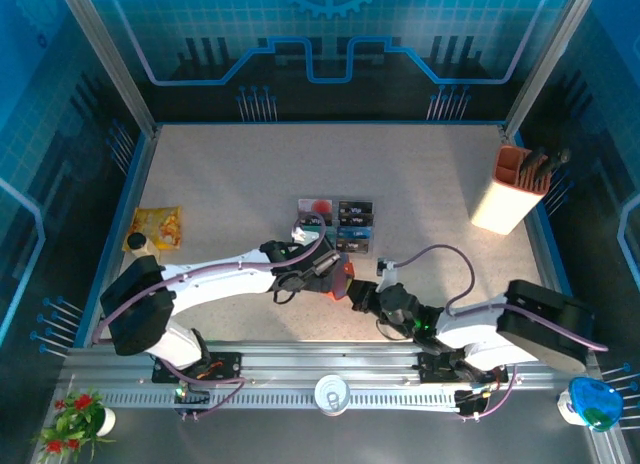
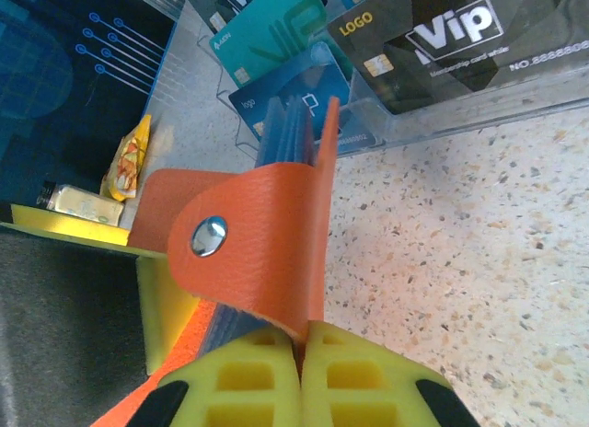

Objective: Put the credit cards into the card holder
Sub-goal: Open the card holder at the bottom-center of the table.

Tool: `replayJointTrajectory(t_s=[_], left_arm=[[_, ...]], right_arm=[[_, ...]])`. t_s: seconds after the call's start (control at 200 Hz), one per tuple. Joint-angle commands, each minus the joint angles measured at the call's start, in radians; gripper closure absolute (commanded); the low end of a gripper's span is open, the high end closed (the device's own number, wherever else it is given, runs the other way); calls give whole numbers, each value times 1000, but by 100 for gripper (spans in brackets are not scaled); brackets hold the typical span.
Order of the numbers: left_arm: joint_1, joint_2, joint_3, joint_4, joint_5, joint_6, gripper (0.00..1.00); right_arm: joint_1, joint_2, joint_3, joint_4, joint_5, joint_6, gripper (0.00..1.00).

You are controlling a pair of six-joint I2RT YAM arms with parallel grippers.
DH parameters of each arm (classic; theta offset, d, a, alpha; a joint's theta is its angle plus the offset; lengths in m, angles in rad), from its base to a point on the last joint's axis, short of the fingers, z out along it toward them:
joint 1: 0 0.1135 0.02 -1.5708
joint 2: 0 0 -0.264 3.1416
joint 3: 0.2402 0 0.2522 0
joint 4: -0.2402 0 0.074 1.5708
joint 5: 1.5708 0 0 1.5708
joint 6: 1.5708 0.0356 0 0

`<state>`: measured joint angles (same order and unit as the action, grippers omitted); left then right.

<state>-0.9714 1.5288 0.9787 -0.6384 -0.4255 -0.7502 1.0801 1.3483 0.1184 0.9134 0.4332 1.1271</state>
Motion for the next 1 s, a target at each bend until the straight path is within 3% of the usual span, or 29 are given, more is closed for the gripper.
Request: replayJointTrajectory(t_s=[0.0, 0.065, 0.205, 0.305, 0.405, 0.495, 0.625, 0.73, 0.85, 0.995], left_arm=[[2, 28, -13, -54, -62, 30, 1], [8, 41, -19, -55, -68, 31, 1], [25, 45, -50, -38, -67, 34, 1], [37, 45, -66, -29, -65, 38, 1], [41, 44, -70, -19, -63, 43, 1], [41, 39, -67, -12, -64, 52, 1], [41, 30, -59, -6, -63, 65, 1], [42, 21, -54, 2, -62, 74, 1], [42, 5, -57, 11, -59, 75, 1], [42, -11, -61, 22, -60, 78, 1]], right_arm=[[17, 97, 8, 226, 59, 24, 100], [16, 149, -6, 296, 58, 32, 96], [16, 187, -40, 369, 58, 46, 67], [17, 123, -54, 316, 59, 35, 57], [16, -50, -44, 92, 71, 10, 52], [17, -303, 20, -316, 105, -23, 48], [-13, -585, 95, -757, 130, -81, 45], [-70, -701, 135, -950, 67, -113, 47], [-107, -696, 170, -1018, -10, -148, 51], [-112, -546, 231, -992, -90, -198, 58]])
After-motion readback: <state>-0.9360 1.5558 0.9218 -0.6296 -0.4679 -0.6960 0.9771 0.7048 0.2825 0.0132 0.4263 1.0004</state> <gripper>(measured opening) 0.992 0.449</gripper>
